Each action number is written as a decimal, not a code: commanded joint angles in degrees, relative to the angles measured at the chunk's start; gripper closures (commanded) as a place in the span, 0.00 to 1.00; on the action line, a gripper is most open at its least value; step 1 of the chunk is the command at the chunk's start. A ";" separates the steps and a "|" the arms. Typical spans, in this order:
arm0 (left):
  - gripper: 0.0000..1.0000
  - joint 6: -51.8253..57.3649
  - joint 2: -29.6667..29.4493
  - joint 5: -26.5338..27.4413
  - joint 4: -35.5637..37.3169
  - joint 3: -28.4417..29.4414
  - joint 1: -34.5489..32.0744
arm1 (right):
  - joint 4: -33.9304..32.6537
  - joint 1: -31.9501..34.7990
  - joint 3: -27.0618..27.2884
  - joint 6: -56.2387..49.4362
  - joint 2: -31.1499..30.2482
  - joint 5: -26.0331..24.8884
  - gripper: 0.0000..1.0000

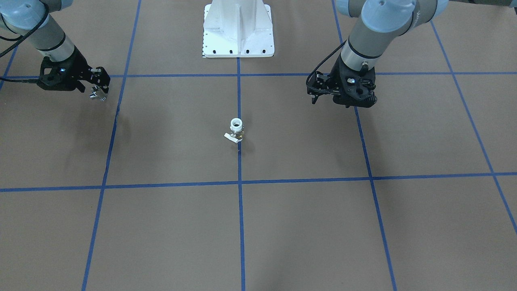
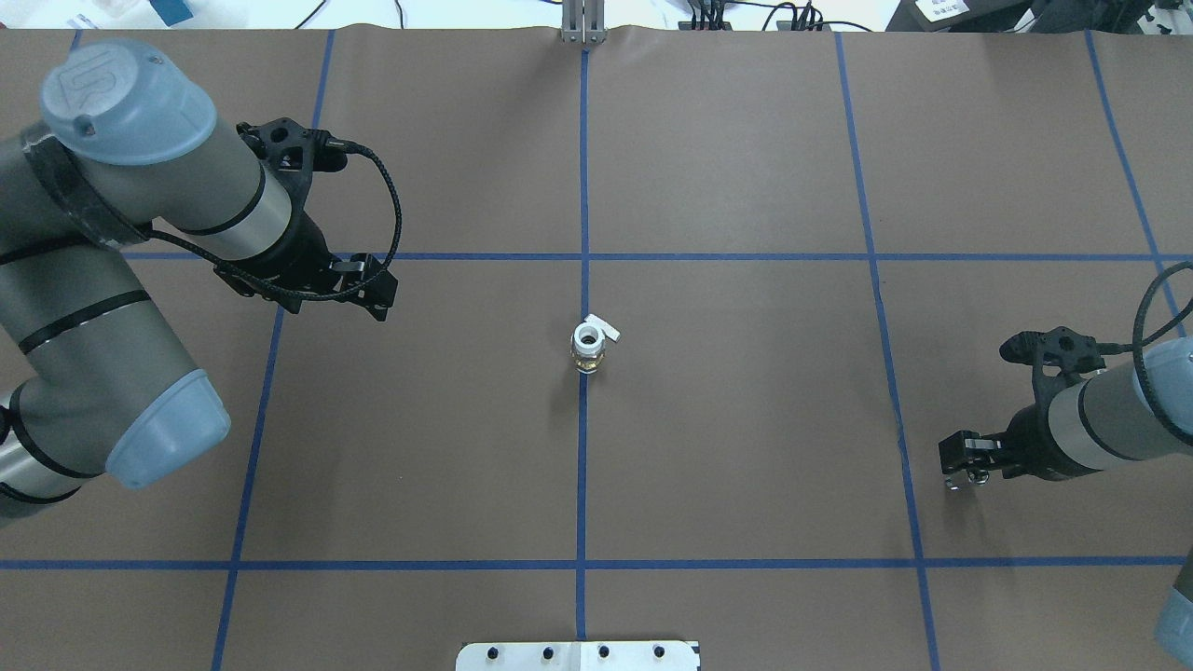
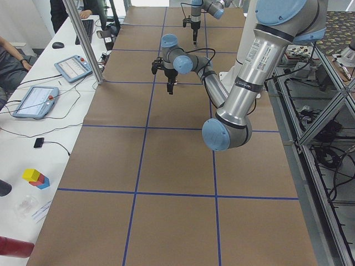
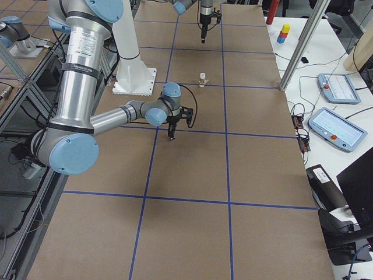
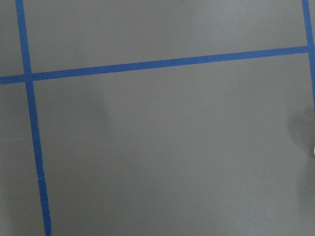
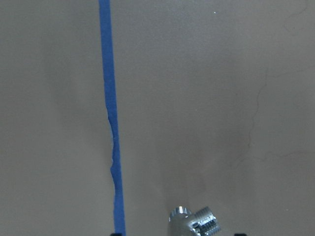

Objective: Assemble PPR valve and pipe with both arms
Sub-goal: 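Lower the right gripper onto the small silver fitting and grasp it, then carry the silver fitting with the right gripper above the standing valve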

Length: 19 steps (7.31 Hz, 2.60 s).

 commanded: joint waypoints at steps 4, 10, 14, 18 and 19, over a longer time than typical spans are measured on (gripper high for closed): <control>0.01 -0.01 0.03 0.02 0.02 0.12 0.06 | 0.09 -0.19 -0.87 -0.09 0.00 0.09 0.57; 0.01 0.16 1.16 -0.07 -0.07 -0.67 -0.46 | -2.09 3.47 1.41 0.00 3.32 3.76 1.00; 0.02 6.56 7.66 -0.15 0.02 -5.32 -3.35 | -42.13 6.93 -3.22 0.52 42.98 5.10 1.00; 0.01 11.85 9.78 -0.15 0.02 -5.42 -4.86 | -42.10 5.44 -14.56 7.89 57.18 4.92 1.00; 0.01 11.94 9.78 -0.07 0.02 -5.24 -4.95 | -41.93 4.21 -17.02 10.17 60.00 4.83 1.00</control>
